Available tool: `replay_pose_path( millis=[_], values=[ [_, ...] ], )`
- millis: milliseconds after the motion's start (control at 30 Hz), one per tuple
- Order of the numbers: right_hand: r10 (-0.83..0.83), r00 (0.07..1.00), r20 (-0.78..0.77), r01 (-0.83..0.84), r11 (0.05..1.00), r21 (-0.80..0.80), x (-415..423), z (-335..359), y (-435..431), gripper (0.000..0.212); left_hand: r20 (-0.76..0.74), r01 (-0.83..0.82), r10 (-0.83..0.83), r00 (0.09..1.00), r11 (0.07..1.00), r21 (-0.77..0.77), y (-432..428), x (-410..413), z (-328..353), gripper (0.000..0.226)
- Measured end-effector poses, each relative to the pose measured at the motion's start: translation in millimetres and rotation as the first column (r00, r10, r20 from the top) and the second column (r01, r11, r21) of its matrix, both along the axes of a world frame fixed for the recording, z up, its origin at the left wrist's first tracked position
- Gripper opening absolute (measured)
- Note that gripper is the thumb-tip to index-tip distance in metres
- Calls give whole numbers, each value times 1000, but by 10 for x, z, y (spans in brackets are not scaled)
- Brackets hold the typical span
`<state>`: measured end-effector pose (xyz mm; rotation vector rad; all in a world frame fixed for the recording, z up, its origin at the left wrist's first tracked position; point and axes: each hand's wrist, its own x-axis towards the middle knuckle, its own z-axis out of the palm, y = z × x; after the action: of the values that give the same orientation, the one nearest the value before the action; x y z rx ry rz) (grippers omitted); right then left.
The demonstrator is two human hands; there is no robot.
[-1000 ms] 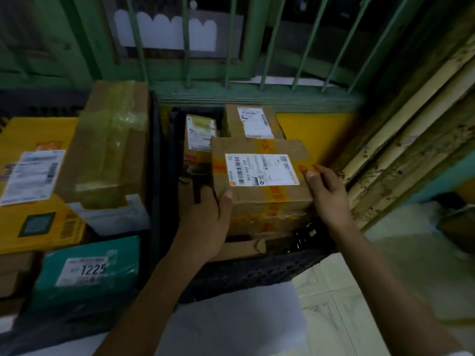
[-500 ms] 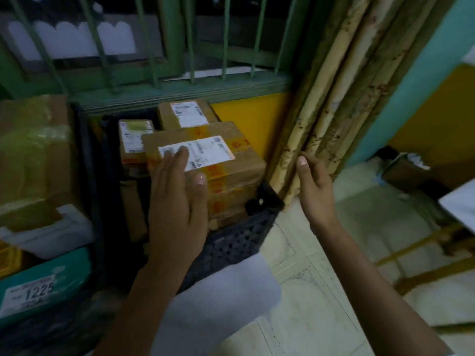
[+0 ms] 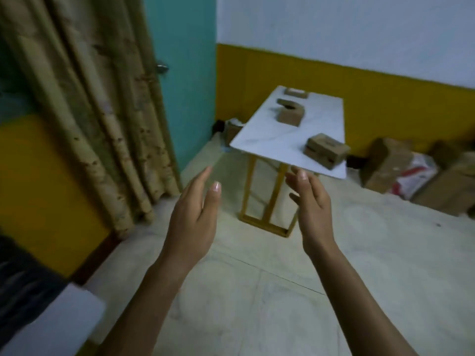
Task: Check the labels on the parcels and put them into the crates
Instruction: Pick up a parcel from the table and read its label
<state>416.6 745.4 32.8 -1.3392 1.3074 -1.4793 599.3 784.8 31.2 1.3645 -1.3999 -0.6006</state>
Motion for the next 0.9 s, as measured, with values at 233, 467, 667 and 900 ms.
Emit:
replay_pose_path(
  millis=[233,467,667,900],
  values=[
    [-248,968,-37,246,968,-47,-1708,-27,73,27,-77,274,-272,959,962,12,-490,-1541,-122,57],
    [-370,928,-46,372,928,35,-2662,-344,-275,47,-167,401,-380,910,908,119,-1142,-2555,-314,53],
    [-401,913,-74,407,908,100,-3451,-487,-1078,57,-336,502,-436,835,853,141,-2264,-3464,-570,48],
    [-480,862,163,419,856,304,-4567,-461,-2089,94,-640,661,-460,616,743,102,-3681,-4537,-619,75]
  ],
)
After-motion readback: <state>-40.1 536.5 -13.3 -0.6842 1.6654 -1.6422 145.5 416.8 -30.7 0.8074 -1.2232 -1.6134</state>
